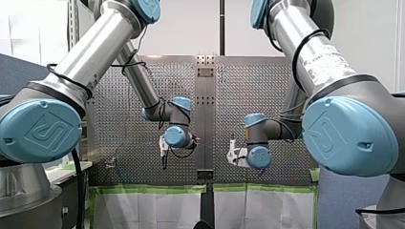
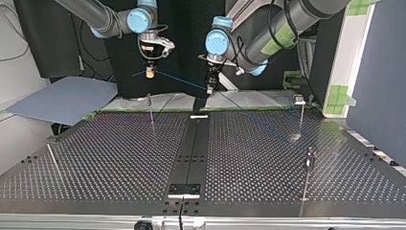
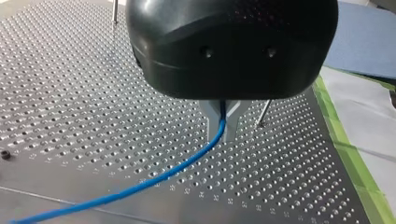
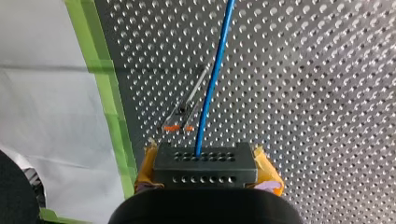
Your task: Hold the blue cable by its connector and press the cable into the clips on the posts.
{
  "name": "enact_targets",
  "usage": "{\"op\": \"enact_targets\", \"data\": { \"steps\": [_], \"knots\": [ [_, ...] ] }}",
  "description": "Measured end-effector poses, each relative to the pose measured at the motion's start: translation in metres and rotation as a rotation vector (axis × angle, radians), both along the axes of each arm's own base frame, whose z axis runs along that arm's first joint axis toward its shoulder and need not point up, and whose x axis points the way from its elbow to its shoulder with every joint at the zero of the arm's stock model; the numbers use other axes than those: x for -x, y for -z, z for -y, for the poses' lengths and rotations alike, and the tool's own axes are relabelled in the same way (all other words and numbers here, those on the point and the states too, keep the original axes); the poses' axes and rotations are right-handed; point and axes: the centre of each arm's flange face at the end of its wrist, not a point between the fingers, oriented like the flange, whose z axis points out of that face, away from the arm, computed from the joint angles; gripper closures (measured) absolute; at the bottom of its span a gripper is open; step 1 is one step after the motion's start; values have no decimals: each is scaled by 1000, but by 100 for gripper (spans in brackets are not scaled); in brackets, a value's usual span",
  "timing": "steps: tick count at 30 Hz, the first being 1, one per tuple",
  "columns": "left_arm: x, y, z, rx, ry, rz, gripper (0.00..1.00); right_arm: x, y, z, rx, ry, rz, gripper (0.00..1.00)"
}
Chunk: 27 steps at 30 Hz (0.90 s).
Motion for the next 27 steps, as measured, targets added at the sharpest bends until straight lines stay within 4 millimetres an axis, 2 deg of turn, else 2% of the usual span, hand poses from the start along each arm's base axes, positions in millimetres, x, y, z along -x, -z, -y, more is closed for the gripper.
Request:
{"op": "enact_targets", "data": {
  "steps": [9, 21, 27],
  "knots": [
    [-6, 23, 20, 4, 32, -2, 100, 14, 10, 15, -10, 37, -10, 100],
    [-5, 57, 54, -6, 84, -26, 100, 29, 48, 36, -55, 79, -32, 100],
    [-10, 74, 75, 10, 103, -15, 100, 42, 54, 46, -61, 108, -44, 100]
  ]
}}
